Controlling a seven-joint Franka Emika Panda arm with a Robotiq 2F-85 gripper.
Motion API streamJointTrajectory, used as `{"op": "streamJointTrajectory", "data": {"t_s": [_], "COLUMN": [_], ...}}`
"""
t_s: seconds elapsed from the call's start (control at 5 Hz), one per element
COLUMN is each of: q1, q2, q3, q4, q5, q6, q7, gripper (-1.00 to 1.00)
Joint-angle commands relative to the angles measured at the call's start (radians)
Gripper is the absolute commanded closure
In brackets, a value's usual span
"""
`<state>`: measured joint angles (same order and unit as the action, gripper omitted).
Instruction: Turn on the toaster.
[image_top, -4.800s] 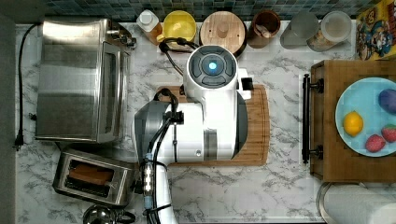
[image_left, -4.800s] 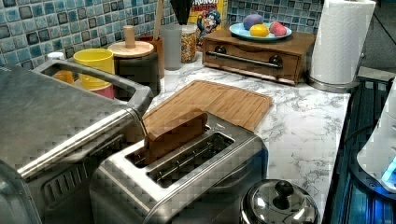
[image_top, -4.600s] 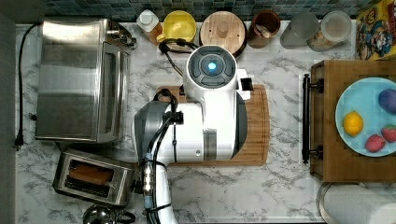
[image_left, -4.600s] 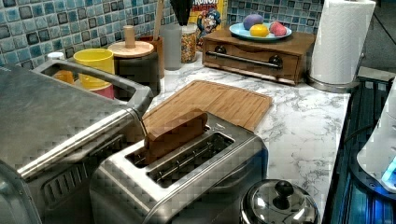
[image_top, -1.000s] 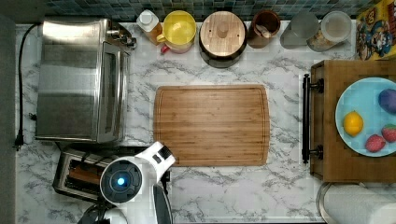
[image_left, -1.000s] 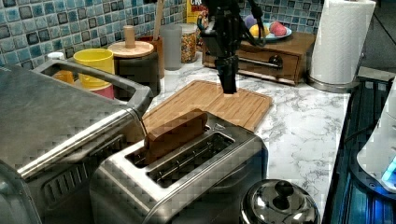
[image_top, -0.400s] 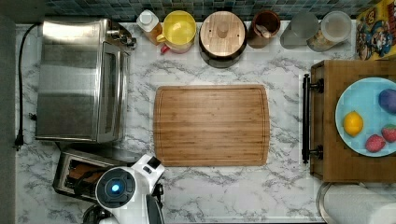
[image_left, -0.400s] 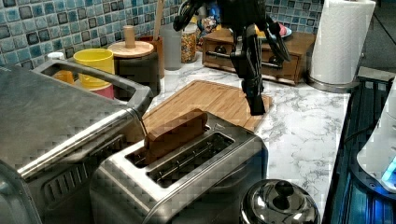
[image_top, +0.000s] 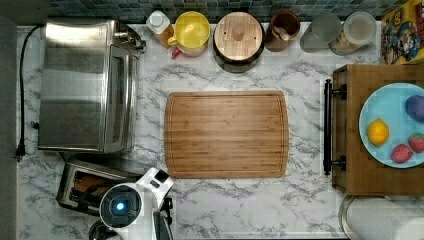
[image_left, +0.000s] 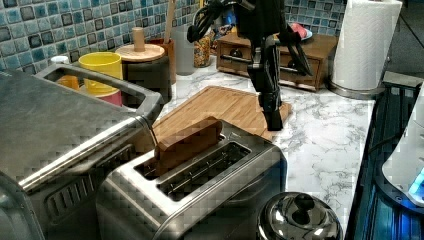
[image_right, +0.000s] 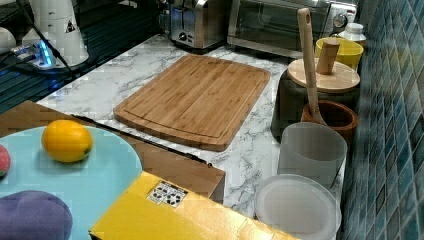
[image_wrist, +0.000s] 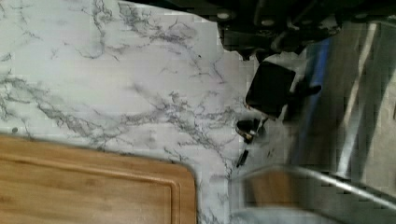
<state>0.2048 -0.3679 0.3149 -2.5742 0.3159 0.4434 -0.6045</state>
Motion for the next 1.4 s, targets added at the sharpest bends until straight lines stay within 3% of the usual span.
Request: {"op": "streamJointTrajectory", "data": {"t_s": [0.2, 0.6, 1.0, 1.4], "q1": [-0.016, 0.005, -0.018, -0.028], "q2": [0.083, 0.098, 0.167, 0.386], "q3": [-0.016, -0.004, 0.012, 0.025], "q4": [0.051, 0.085, 0.08, 0.096], "q5": [0.038, 0.122, 0.097, 0.015], "q6": [0.039, 0.054, 0.147, 0.206], "q7": [0.1, 0.072, 0.142, 0.23], "gripper": [1.0, 1.0, 1.0, 1.0]}}
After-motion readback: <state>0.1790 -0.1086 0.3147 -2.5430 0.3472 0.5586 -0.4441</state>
